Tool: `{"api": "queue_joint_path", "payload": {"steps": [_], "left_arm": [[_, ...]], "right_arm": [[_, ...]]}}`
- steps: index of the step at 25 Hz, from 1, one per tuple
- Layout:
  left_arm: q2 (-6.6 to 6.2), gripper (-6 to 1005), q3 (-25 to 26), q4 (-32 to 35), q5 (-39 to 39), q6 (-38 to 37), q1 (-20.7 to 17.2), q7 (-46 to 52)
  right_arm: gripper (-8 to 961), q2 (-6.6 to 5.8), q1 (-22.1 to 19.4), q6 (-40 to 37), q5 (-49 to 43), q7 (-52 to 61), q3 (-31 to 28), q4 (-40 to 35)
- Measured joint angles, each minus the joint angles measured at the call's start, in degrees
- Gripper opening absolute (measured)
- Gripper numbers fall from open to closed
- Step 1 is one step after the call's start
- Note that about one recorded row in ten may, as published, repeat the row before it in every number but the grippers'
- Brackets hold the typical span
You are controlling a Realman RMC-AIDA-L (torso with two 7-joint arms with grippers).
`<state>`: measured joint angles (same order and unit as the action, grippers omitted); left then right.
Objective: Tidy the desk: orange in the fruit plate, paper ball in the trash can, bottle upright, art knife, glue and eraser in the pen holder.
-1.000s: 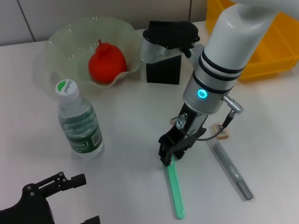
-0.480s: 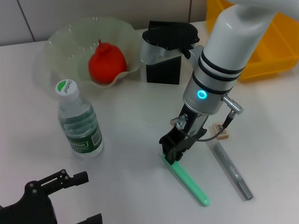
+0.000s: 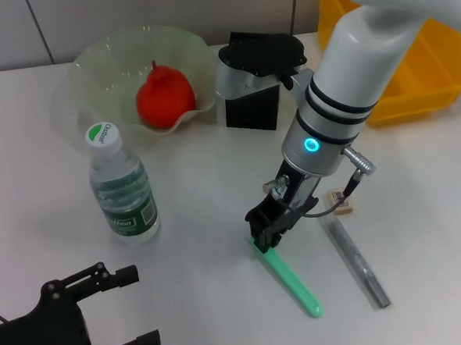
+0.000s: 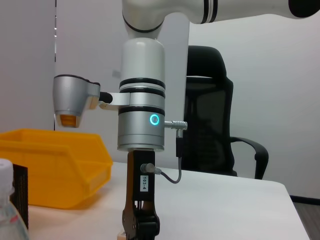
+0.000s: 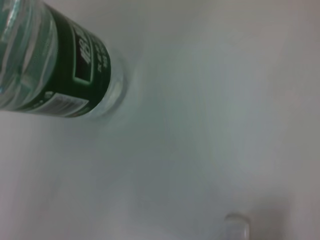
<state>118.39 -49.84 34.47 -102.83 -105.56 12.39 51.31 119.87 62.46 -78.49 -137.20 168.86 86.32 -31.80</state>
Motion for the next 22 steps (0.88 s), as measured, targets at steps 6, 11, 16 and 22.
{"api": "queue_joint_path", "payload": {"steps": [6,11,16,22], "left_arm": [[0.02,785,0.1,-0.4,0.0,0.0,0.0,-0.1],[0.02,784,0.0,-0.6,0.0,0.1,0.0,-0.1],[0.00,784,0.0,-0.9,0.0,0.3,0.2,-0.2],[-0.01,784,0.1,-0.9,0.0,0.5,0.3,-0.2]], "right_arm": [[120,-0.20,-0.6,-0.5,-0.3,-0.4,0.0,-0.7],[83,-0.20,-0.7,-0.5,-0.3,-0.9,0.1,-0.7],[61,-0.17,-0.7,-0.5,-0.3,-0.9,0.2,-0.7],[62,-0.36,-1.8,-1.0,-0.4,-0.9,0.0,-3.1]]}}
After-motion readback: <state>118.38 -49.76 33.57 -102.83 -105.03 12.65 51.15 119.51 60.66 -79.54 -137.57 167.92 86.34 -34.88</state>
